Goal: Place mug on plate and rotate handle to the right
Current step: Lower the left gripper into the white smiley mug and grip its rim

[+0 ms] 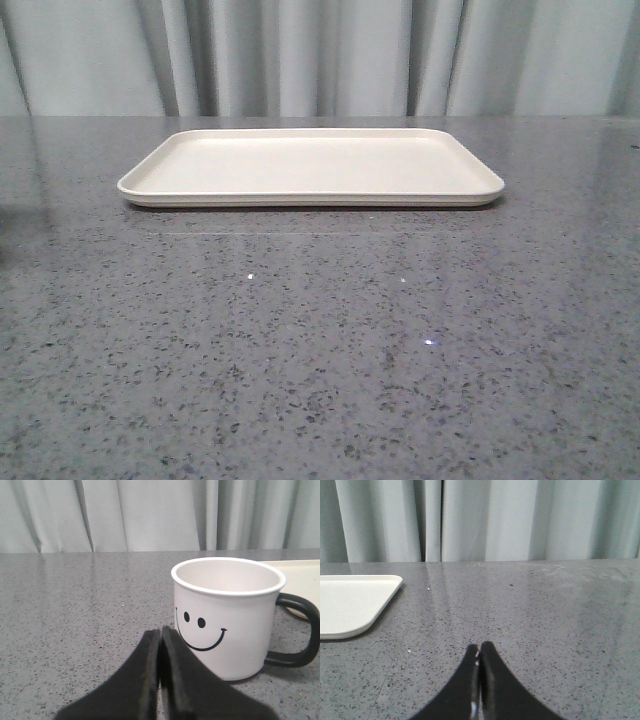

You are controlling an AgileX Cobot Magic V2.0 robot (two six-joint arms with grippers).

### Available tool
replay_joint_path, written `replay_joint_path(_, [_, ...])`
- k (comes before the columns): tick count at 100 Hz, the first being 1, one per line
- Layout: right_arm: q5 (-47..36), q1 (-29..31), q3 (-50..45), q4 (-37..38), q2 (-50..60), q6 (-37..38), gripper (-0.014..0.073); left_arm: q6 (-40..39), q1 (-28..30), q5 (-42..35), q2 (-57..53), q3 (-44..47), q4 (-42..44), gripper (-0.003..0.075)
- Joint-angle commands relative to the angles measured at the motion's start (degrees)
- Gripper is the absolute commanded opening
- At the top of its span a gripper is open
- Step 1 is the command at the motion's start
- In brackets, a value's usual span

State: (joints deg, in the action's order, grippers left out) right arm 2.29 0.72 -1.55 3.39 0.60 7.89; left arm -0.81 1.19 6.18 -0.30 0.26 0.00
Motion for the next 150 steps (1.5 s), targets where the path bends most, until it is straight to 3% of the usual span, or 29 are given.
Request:
replay_joint_path(1, [-4.6, 0.3, 0.1, 0.7, 1.1, -0.1, -0.0061, -0.5, 0.1, -4.6, -1.9, 0.2, 0.0, -0.0019])
replay_joint_path(105, [-4.9, 0.3, 0.1, 0.7, 1.1, -0.1, -0.0061, -0.5, 0.1, -5.8, -1.9, -0.7, 0.0, -0.0019])
replay_joint_path(118, [-3.9, 0.3, 1.2, -0.4, 1.1, -0.1, -0.0061, -0.5, 0.1, -3.5, -1.6, -4.6, -0.7, -0.0019])
replay_joint_path(150, [8.7, 0.3, 13.2, 0.4, -4.7, -0.1, -0.0061, -0.5, 0.1, 2.2, 6.4, -18.1, -2.4, -0.0019])
